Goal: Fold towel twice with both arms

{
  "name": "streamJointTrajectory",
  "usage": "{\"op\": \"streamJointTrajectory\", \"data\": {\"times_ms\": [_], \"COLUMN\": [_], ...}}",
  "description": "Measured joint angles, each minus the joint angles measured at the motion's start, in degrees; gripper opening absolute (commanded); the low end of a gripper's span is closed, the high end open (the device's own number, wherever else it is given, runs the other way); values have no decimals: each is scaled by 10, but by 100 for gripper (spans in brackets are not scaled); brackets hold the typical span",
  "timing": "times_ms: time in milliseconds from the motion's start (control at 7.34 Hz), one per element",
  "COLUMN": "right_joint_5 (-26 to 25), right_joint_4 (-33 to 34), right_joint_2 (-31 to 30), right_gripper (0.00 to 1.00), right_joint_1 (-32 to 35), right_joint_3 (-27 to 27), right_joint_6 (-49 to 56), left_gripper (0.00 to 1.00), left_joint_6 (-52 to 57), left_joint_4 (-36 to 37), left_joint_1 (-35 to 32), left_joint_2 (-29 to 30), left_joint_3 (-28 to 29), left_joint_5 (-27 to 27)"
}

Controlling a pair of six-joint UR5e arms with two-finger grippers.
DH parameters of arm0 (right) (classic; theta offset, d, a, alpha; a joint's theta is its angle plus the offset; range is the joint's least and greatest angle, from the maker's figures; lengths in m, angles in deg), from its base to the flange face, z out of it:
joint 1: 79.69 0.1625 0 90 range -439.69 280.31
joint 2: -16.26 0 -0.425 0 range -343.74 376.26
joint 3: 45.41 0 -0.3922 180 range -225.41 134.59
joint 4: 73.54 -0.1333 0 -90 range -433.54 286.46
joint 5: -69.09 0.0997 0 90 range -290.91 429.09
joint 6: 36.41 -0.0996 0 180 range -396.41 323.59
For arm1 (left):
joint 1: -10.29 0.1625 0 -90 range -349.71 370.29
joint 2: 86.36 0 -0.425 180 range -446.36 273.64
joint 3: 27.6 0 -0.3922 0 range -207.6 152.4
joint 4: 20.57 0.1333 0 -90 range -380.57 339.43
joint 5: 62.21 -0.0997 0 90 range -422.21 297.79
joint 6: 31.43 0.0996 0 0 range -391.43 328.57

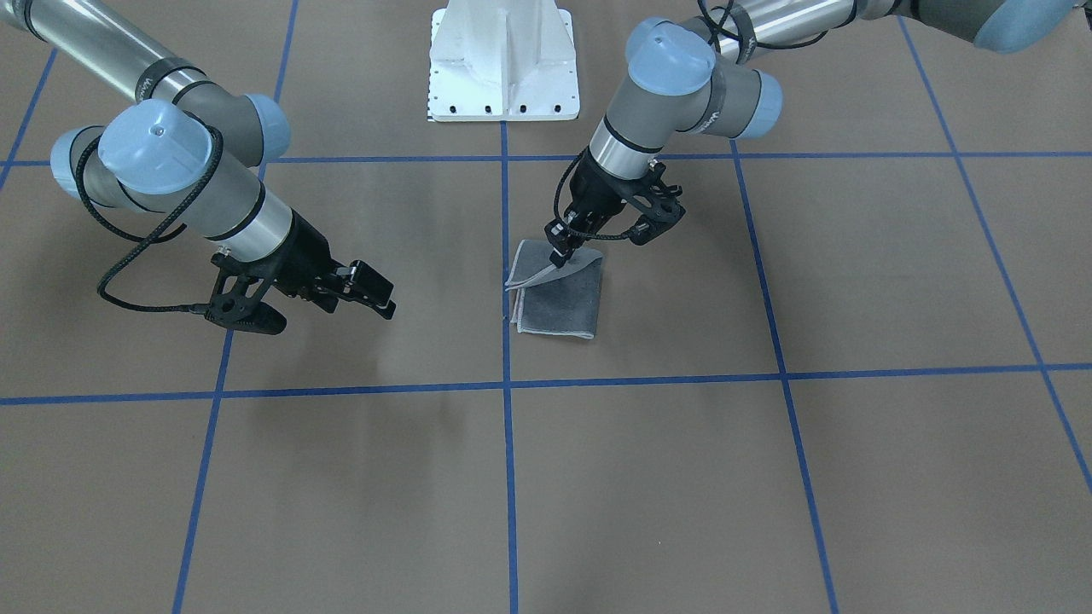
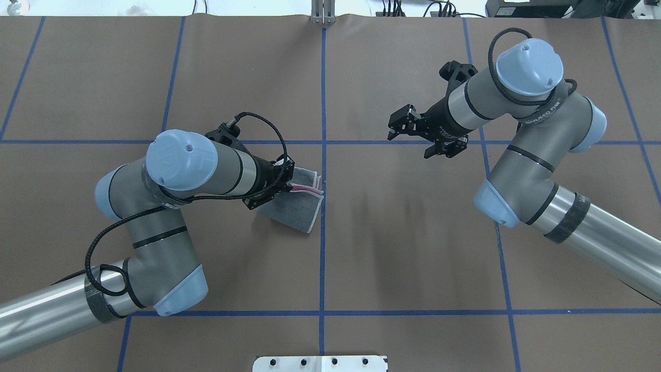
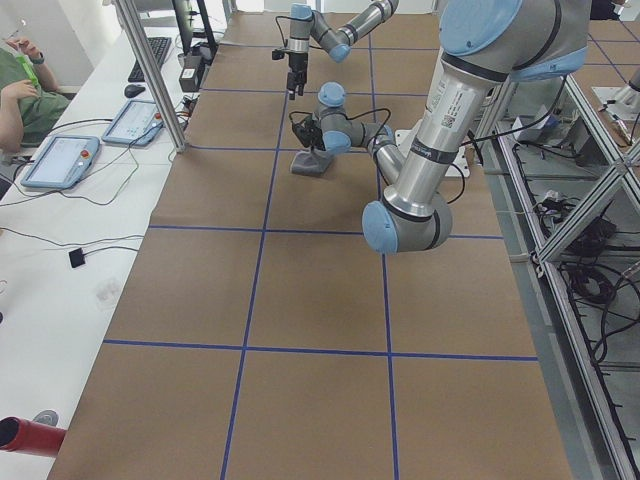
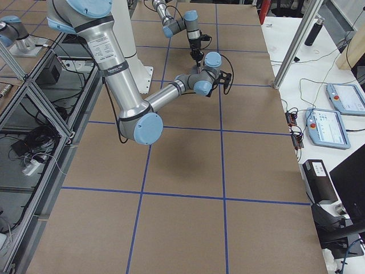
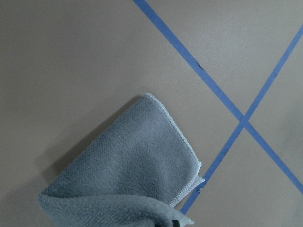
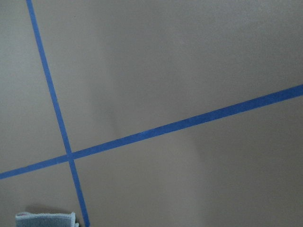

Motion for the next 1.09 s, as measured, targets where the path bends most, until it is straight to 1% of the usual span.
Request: {"op": "streamJointTrajectory", "data": {"times_ms": [817, 1090], "right_joint_5": [-7, -8], "right_joint_4": [0, 0], "right_joint_2": [0, 0], "right_gripper": [100, 100], "right_joint_1": [-7, -7], "right_joint_3": [-1, -1], "right_joint_6": [-1, -1], "left_gripper": [0, 0], "left_joint_6": [-31, -44], "left_joint_4": [-20, -25], "left_joint_1": [-16, -16], "left_joint_2": [0, 7], "left_joint_3": [3, 14], "left_joint_5": [2, 1]}}
